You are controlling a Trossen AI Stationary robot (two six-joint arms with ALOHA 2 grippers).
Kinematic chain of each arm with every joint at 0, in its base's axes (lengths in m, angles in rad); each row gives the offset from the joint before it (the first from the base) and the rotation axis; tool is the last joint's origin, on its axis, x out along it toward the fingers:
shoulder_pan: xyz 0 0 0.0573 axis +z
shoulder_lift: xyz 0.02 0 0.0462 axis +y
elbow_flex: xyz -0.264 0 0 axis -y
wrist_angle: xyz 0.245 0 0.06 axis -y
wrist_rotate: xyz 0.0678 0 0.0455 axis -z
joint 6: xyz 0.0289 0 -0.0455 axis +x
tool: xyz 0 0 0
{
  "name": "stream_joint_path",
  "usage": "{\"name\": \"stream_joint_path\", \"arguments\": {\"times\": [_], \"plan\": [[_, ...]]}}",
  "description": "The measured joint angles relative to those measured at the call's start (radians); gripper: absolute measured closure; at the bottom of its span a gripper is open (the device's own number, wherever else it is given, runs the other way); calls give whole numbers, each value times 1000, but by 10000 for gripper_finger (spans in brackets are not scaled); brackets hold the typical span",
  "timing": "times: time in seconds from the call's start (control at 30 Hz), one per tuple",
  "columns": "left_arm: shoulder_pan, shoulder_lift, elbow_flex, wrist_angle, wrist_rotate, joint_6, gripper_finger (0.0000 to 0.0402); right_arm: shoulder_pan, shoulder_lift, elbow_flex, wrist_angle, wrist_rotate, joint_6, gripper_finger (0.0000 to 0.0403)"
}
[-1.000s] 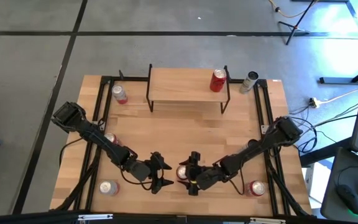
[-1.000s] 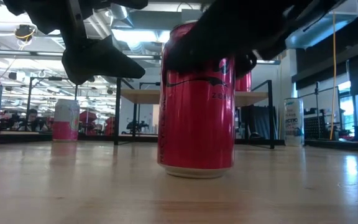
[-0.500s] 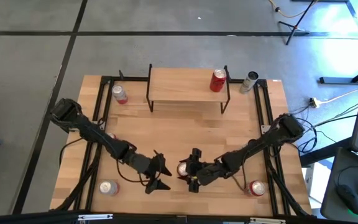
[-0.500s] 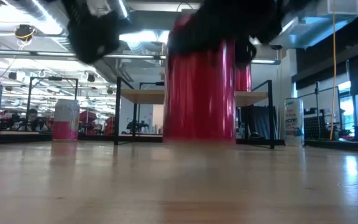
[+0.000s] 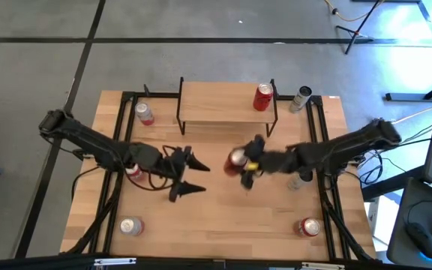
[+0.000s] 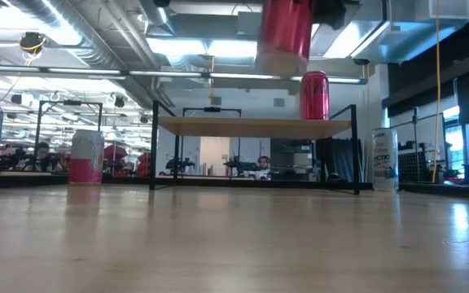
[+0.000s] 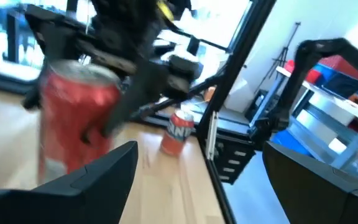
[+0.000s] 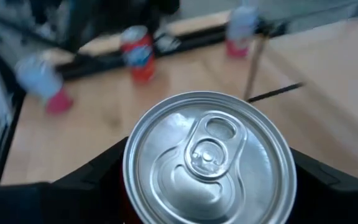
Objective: Place canned beverage on shelf
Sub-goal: Put the red soda can aligned with the other red soda can on the shelf
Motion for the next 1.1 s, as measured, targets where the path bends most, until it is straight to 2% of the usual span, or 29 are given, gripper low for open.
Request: {"name": "stream_joint_path", "arguments": {"times": [0.17, 0.43, 0.63, 0.8, 0.93, 1.1], "plan": [[29, -23, 0, -1, 47, 116, 62, -105, -145, 0, -56, 19, -4, 121], [79, -21, 0, -8, 19, 118, 62, -305, -293, 0, -232, 12, -107, 122], [102, -21, 0, -6, -27, 86, 62, -482, -302, 0, -271, -90, -197, 119], [102, -21, 0, -6, -78, 79, 62, -608, -249, 0, -272, -148, -242, 122], [102, -21, 0, -6, -101, 41, 62, -672, -205, 0, -279, -194, -247, 118], [102, -21, 0, -6, -101, 35, 63, -705, -163, -31, -242, -185, -238, 122]]}}
